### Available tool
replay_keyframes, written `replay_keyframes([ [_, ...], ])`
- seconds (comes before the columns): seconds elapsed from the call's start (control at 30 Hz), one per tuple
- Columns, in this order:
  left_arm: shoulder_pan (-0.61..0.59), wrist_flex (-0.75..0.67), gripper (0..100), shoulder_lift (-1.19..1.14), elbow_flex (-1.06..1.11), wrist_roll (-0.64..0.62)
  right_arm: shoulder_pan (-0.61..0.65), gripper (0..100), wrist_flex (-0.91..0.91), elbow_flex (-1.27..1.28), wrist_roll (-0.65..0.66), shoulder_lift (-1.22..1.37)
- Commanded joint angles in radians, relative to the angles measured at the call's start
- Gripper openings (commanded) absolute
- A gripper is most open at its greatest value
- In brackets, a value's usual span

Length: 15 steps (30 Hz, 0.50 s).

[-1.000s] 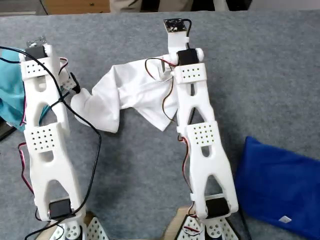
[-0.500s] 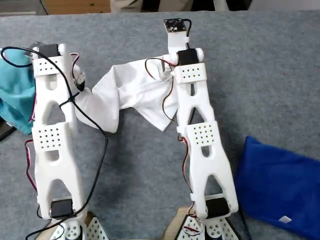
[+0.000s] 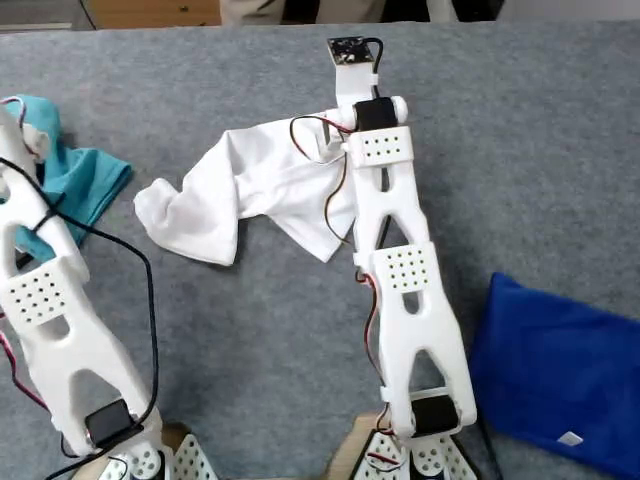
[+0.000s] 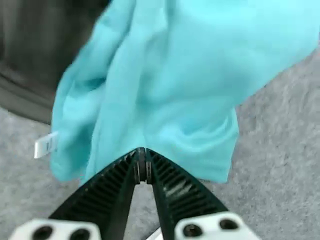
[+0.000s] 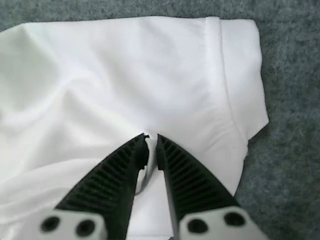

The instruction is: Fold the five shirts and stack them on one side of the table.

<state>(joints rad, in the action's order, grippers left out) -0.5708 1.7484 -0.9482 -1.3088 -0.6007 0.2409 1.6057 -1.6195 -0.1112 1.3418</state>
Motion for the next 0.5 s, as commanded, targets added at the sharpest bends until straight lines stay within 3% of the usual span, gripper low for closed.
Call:
replay_keyframes([
  [0.0, 0.012, 0.012, 4, 0.064, 0.135, 0.014, 0.008, 1.2, -0.018, -0.031, 0.009, -0.004],
  [0.17, 0.080, 0.011, 30, 0.065, 0.275, -0.080, 0.007, 1.2, -0.017, -0.042, 0.011, 0.007],
  [0.47, 0.259, 0.009, 25, 0.054, 0.153, -0.078, 0.007, 1.2, -0.017, -0.042, 0.029, 0.007],
])
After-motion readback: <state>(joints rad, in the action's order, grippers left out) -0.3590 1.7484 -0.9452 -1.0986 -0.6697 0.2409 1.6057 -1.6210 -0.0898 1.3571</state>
